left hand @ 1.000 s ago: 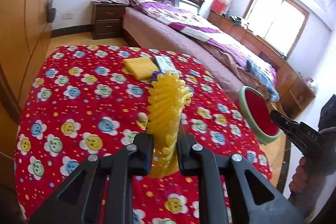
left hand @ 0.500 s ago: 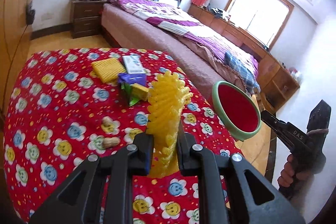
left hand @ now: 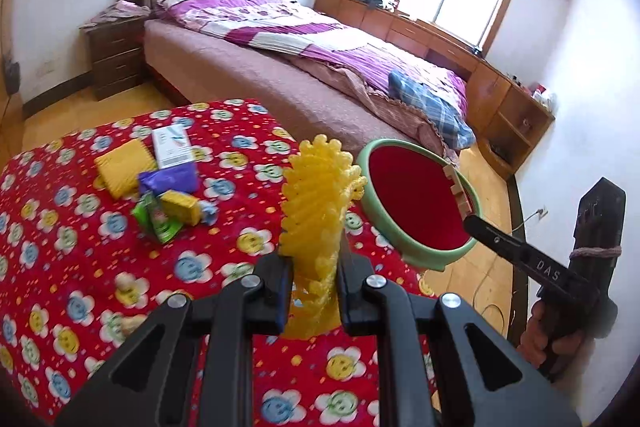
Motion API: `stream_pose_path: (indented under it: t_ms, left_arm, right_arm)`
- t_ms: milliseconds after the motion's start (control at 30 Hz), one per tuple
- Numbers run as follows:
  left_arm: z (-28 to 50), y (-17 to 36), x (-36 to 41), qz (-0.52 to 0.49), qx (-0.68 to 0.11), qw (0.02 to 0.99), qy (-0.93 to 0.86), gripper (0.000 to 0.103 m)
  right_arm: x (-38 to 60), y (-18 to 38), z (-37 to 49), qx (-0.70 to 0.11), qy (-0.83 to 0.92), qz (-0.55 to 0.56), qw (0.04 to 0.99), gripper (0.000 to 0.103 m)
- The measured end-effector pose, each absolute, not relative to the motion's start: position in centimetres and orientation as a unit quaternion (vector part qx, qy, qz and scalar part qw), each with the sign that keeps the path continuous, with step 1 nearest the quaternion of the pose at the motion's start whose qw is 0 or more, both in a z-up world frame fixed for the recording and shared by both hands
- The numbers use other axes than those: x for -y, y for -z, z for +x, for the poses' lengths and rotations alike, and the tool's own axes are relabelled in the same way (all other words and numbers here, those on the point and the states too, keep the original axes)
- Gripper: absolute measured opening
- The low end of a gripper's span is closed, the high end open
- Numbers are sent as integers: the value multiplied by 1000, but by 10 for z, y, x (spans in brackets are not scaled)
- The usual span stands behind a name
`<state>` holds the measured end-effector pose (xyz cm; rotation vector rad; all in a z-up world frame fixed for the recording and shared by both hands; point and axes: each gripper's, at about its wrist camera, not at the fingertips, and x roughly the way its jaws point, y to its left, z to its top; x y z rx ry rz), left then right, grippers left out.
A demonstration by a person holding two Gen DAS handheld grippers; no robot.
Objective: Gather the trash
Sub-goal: 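Carry the foam net and wooden stick toward the green-rimmed bucket with both tools, then open both tools over the bucket to drop the foam net and stick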
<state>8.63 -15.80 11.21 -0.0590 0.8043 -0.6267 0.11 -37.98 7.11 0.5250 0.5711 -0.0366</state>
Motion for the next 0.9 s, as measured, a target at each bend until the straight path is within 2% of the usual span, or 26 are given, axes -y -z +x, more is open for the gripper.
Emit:
stream_pose_path:
  t_ms: [567,900]
  left_arm:
    - [133,-69,264,-1,-429,837,340,18]
    - [132,-67,326,36,-416,826,380,18]
  right_arm:
    - [441,-38,21,-293,49,290,910,10]
    - [472,-21,12,-298,72,308,900,10]
